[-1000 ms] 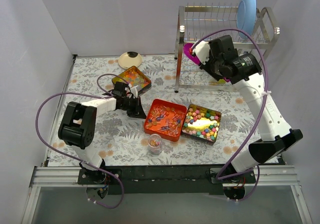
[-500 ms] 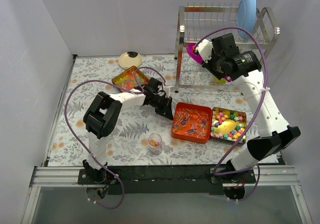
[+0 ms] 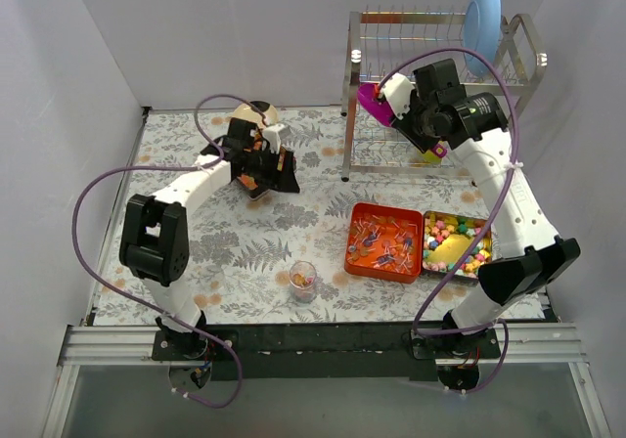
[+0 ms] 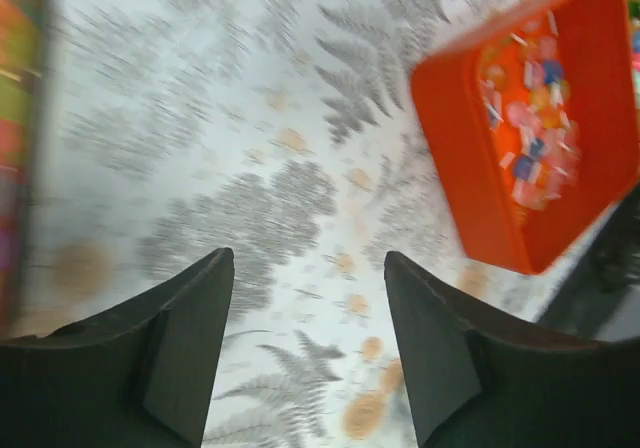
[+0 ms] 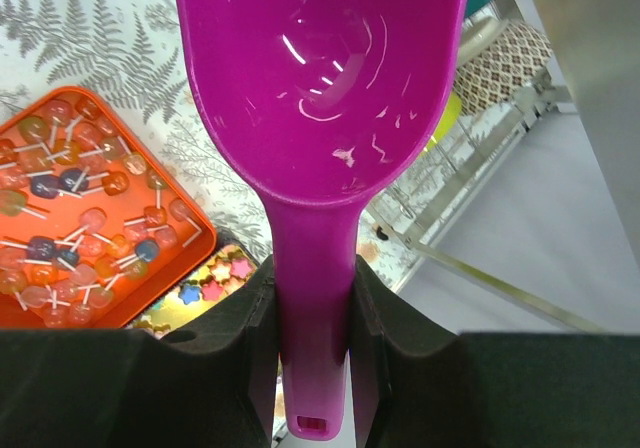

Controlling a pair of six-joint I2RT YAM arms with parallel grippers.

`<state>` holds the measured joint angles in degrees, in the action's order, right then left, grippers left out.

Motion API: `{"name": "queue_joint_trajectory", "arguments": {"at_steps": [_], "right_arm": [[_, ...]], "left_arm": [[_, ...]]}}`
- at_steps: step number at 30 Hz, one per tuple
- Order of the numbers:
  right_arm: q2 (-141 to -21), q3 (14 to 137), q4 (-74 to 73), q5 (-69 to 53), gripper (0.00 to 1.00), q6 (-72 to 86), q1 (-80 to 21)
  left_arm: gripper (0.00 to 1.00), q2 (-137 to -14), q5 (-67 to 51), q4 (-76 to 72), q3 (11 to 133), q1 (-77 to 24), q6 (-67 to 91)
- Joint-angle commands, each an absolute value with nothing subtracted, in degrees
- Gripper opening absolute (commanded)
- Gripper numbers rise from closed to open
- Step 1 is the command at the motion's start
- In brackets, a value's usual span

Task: Pack the candies
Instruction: Move the storage box to the center of the board.

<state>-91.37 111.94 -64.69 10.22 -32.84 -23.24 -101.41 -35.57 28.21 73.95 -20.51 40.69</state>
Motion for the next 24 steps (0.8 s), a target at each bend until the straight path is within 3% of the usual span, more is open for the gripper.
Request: {"name": "queue_joint_trajectory", "arguments": {"at_steps": [1, 10, 16, 22, 24], "right_arm": [[-93.7, 116.2, -63.4, 7.1, 0.01, -31.7, -22.9], [-94.0, 116.7, -63.9, 5.7, 0.01, -31.7, -22.9], [-92.6, 114.3, -63.7, 6.1, 0.01, -32.3, -22.9], [-93.6, 115.5, -63.8, 5.5, 0.01, -32.3, -22.9], [-94.1, 115.8, -64.0, 5.3, 0.01, -32.2, -22.9]], "left_arm": [[0.63, -103.3, -28.4, 27.9, 82.3, -19.5, 27.2], [0.63, -119.0, -16.8, 30.9, 99.0, -18.4, 22.7], [0.58, -121.4, -15.3, 31.6, 98.9, -18.3, 20.9], [0.35, -117.3, -20.0, 32.4, 93.3, -18.3, 18.3], [0.32, -114.3, -21.7, 32.3, 89.4, -18.3, 18.2]]}}
